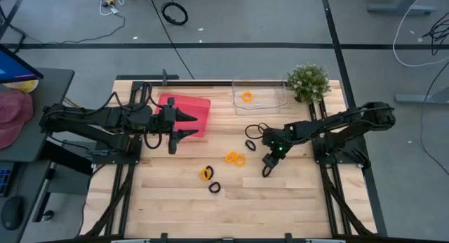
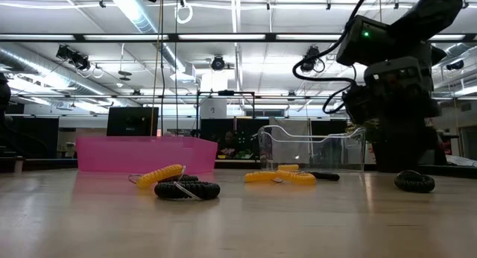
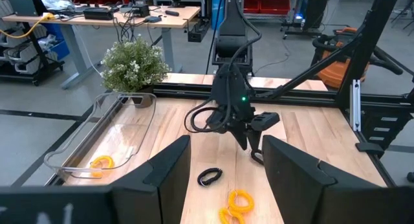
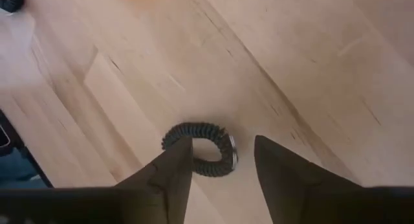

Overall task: Sort spring keychains
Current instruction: Put the black spring keychain into the pink bin

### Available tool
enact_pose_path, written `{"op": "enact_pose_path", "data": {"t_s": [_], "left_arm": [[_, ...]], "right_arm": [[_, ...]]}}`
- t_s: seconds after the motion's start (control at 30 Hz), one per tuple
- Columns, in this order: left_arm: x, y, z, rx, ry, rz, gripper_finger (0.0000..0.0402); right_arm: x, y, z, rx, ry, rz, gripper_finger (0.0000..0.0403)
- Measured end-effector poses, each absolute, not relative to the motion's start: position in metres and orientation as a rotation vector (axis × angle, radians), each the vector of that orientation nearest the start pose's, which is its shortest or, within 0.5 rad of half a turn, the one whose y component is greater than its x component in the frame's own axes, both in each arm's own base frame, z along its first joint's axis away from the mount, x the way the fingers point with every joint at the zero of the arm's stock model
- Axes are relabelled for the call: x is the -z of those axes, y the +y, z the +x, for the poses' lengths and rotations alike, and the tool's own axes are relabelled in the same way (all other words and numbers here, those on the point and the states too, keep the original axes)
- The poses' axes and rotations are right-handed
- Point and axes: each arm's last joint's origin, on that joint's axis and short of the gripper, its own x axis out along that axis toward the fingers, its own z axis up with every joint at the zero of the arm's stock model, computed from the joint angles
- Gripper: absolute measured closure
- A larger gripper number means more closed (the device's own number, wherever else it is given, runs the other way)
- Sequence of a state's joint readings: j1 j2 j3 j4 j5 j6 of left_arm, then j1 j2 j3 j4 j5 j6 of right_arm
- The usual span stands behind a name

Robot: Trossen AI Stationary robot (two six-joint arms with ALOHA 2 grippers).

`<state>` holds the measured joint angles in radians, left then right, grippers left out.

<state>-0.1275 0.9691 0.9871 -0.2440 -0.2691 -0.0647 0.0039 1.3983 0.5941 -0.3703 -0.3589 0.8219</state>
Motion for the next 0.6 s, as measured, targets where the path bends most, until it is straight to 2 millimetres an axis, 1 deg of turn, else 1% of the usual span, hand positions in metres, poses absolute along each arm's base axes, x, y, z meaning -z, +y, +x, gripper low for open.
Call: {"op": "enact_pose_path", "data": {"t_s": [0.23,0.4,0.5,0.6], "left_arm": [[-0.3641,-0.0187,0.2069,-0.148,0.217,-0.02,0.0207],[-0.3641,-0.0187,0.207,-0.148,0.217,-0.02,0.0207],[-0.3641,-0.0188,0.207,-0.148,0.217,-0.02,0.0207],[-0.3641,-0.0187,0.2069,-0.148,0.217,-0.02,0.0207]], "right_arm": [[-0.1338,0.0118,0.2257,0.157,1.287,0.932,0.0253],[-0.1333,0.0123,0.2279,0.132,1.278,0.942,0.0267],[-0.1336,0.0129,0.2278,0.11,1.285,0.95,0.0292],[-0.1338,0.0134,0.2277,0.085,1.291,0.95,0.0337]]}}
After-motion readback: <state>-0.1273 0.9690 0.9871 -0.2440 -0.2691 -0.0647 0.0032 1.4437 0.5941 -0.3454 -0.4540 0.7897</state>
